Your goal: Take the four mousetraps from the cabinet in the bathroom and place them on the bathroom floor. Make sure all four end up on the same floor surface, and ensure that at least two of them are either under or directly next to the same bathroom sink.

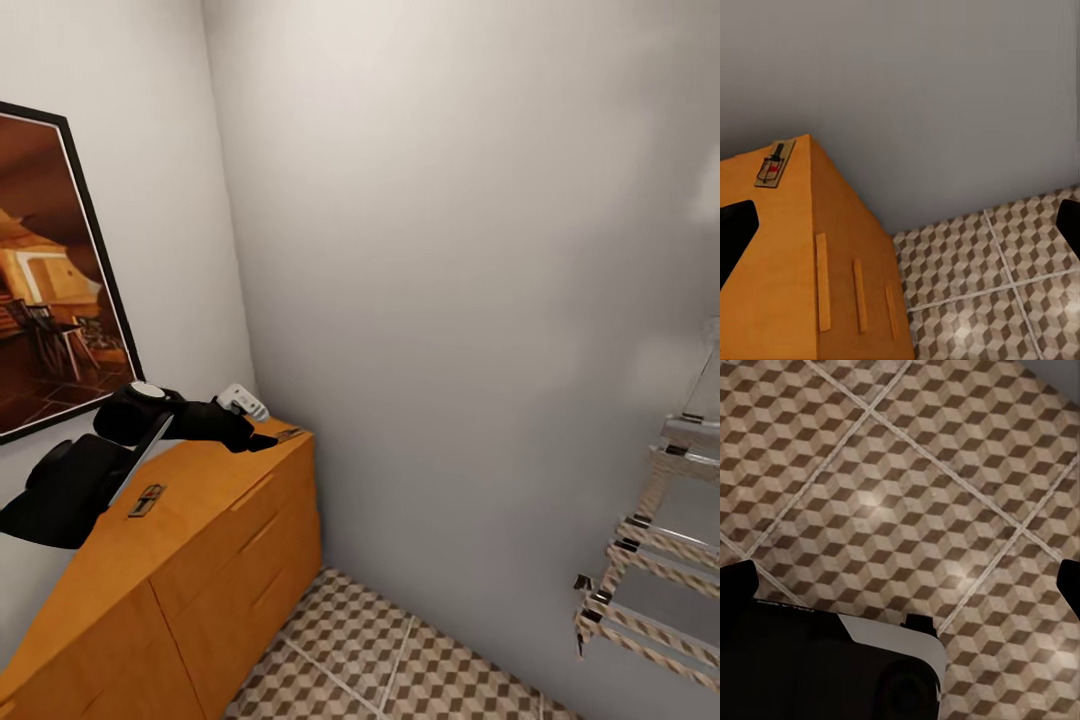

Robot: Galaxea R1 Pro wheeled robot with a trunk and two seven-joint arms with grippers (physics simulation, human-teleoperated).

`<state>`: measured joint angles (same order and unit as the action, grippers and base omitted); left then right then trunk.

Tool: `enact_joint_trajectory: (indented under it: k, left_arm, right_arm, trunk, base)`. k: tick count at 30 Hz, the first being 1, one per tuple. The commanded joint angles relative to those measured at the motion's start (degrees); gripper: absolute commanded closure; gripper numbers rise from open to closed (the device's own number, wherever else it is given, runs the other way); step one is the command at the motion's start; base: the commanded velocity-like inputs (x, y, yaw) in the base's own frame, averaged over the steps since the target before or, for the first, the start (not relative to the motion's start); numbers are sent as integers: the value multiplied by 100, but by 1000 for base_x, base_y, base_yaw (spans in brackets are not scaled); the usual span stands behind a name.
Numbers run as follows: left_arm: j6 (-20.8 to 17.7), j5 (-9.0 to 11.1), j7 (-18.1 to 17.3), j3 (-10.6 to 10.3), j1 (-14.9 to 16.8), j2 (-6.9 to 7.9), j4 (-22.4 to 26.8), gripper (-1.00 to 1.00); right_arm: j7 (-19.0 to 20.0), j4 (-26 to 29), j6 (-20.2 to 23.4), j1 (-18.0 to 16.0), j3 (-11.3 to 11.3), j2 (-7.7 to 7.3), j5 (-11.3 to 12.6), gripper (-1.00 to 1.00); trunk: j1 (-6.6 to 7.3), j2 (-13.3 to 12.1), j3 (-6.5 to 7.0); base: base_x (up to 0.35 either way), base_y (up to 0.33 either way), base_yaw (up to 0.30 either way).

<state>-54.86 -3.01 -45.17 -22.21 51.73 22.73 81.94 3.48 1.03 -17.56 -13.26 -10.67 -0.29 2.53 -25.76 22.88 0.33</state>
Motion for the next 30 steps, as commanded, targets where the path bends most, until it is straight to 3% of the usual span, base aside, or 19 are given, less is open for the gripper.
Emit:
enact_joint_trajectory:
  k: [1,9,15,24,30]
  left_arm:
    - [-20,-33,-36,-20,3,5,0,-100]
    - [11,-33,-36,-71,3,5,-160,-100]
    - [357,-33,-36,-141,3,3,-428,-100]
    - [473,-32,-45,-144,3,33,-694,-100]
    - [966,-33,-92,-137,3,38,-1082,-100]
  right_arm:
    - [21,-6,-19,-2,-23,0,28,-100]
    - [21,-6,-19,-3,-23,10,29,-100]
    - [21,-6,-19,-3,-23,11,28,-100]
    - [21,-6,-18,-2,-23,11,28,-100]
    - [21,-6,-19,-3,-23,11,28,-100]
  trunk:
    - [-3,4,-1]
    - [-3,4,3]
    - [-3,4,3]
    - [-3,4,3]
    - [-3,4,3]
  base:
    - [73,74,-66]
    - [125,48,-19]
    - [21,3,-1]
    - [1,0,0]
    - [0,0,0]
